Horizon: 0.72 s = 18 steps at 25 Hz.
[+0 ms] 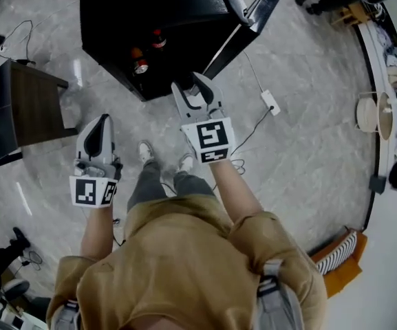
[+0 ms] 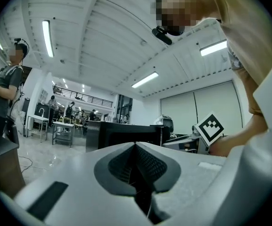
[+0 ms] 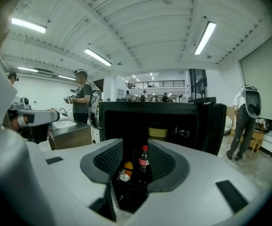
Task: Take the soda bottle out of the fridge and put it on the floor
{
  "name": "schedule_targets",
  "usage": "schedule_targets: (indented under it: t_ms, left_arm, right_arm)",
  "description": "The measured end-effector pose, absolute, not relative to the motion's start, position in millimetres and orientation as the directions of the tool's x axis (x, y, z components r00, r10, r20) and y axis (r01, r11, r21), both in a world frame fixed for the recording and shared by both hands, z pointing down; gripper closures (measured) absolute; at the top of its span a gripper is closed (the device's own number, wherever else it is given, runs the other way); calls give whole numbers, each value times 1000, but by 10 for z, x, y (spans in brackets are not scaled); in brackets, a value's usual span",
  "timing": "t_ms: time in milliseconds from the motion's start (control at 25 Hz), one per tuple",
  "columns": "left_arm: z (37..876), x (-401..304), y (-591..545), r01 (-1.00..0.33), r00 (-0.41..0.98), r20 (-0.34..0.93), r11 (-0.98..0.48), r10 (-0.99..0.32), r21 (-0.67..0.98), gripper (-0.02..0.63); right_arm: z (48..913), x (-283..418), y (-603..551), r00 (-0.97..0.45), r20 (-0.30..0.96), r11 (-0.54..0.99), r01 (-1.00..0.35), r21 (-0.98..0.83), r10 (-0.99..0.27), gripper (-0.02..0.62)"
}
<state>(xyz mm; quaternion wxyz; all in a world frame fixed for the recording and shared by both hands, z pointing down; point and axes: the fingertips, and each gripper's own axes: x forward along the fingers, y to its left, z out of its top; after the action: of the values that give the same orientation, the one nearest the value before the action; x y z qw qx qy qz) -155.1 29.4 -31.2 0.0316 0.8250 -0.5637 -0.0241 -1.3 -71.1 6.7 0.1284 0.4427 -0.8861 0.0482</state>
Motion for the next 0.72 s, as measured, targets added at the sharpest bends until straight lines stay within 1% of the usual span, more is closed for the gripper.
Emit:
schedule_targets:
  t_ms: [200,440,560,720]
  left_arm:
    - [37,-1686,-100,-924,377,8,-375,-926,73,604]
    - [572,-1690,-384,-910,407,24,-402,-913,103,604]
    - [810,-1677,-481,-908,409,26,-404,-912,111,604]
    - [1069,-1685,-585,-908,407,24,-402,-913,121,604]
  right_arm:
    - [575,-181,-1199,-550,290,579,-815,16,-783,429]
    - [1223,-351,-1624,-534,314,568,-823,19,-785,403]
    - [1458,-466,-1832,-541,314,577,-816,27,-780,388]
    - [1703,-638,-2045,-560,308,600,-799,47,-769,383]
